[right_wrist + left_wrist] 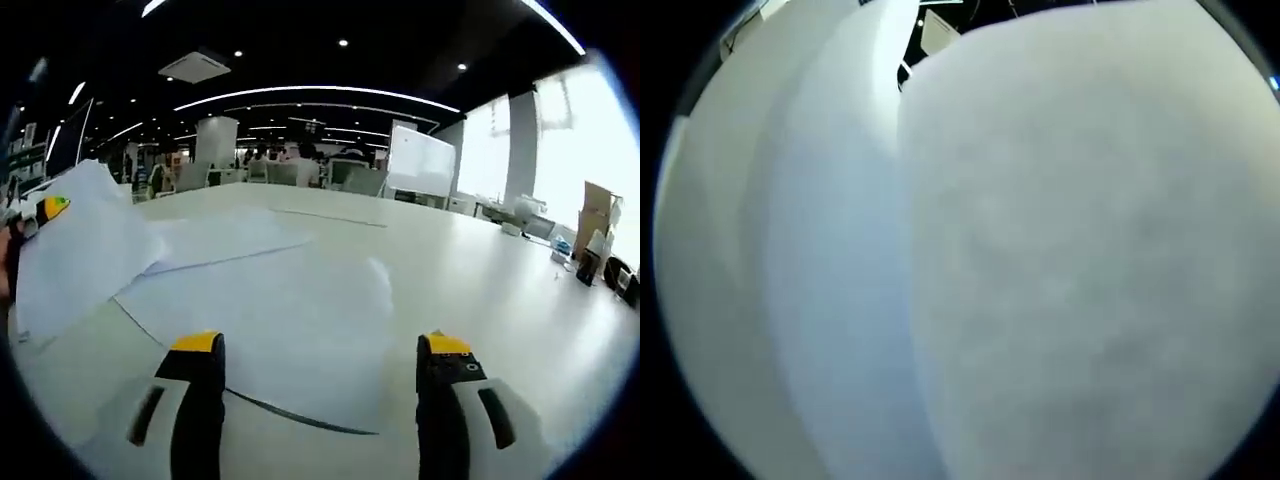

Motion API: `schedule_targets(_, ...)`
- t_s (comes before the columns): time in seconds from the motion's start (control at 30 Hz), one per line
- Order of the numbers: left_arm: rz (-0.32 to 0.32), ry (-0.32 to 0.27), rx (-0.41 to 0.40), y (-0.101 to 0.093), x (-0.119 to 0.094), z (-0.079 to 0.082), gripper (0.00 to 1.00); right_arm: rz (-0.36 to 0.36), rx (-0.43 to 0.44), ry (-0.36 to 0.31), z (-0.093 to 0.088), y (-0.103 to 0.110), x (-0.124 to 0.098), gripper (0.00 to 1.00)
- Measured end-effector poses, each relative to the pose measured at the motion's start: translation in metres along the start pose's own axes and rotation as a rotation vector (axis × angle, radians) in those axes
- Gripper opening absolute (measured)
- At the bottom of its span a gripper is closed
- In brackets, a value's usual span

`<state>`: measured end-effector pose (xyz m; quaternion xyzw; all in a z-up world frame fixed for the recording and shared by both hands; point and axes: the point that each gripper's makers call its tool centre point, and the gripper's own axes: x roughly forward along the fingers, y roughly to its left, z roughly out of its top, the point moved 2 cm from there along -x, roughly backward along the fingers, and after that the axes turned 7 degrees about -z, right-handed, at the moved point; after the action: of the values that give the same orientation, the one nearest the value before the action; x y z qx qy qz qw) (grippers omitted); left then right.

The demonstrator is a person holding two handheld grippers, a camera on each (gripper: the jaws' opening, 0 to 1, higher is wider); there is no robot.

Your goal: Organize the stack of printing papers by aligning and flattening the scattered papers on the table

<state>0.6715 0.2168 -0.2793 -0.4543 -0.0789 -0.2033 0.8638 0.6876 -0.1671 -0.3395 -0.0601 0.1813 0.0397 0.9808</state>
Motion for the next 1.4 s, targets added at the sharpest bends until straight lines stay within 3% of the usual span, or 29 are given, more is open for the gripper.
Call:
schedule_targets(0.07,-0.001,0.0,-0.002,0.0,0.0,0.0,0.06,0.033,0.074,0.038,-0.004,0.006,-0.001,0.69)
schedule_targets(0.1,-0.001,0.0,-0.003,0.0,0.0,0.0,0.06,0.012,0.018,0.05,-0.008,-0.003,-0.004,0.69)
schedule_targets(0.13,-0.002,0.001,-0.005,0.0,0.0,-0.001,0.06,0.019,0.066,0.031,-0.005,0.002,-0.003,0.68)
schedule_targets(0.57,-0.005,-0.004,-0.016,-0.001,0.0,-0.001,0.06,0.043,0.044,0.016,-0.005,0.001,0.009,0.63)
schedule_targets(0.87,-0.004,-0.003,-0.018,0.0,-0.001,-0.001,0.06,0.107,0.014,0.003,-0.002,0.011,0.013,0.41)
schedule_targets(1.1,-0.005,-0.003,-0.018,0.0,-0.001,-0.001,0.06,0.194,-0.021,-0.012,0.001,0.032,-0.001,0.2)
schedule_targets(1.27,-0.005,-0.004,-0.018,-0.001,-0.001,-0.001,0.06,0.21,-0.026,-0.013,0.002,0.038,-0.007,0.16)
schedule_targets(1.4,-0.006,-0.004,-0.018,-0.002,-0.001,-0.001,0.06,0.201,-0.023,-0.014,0.003,0.037,-0.005,0.19)
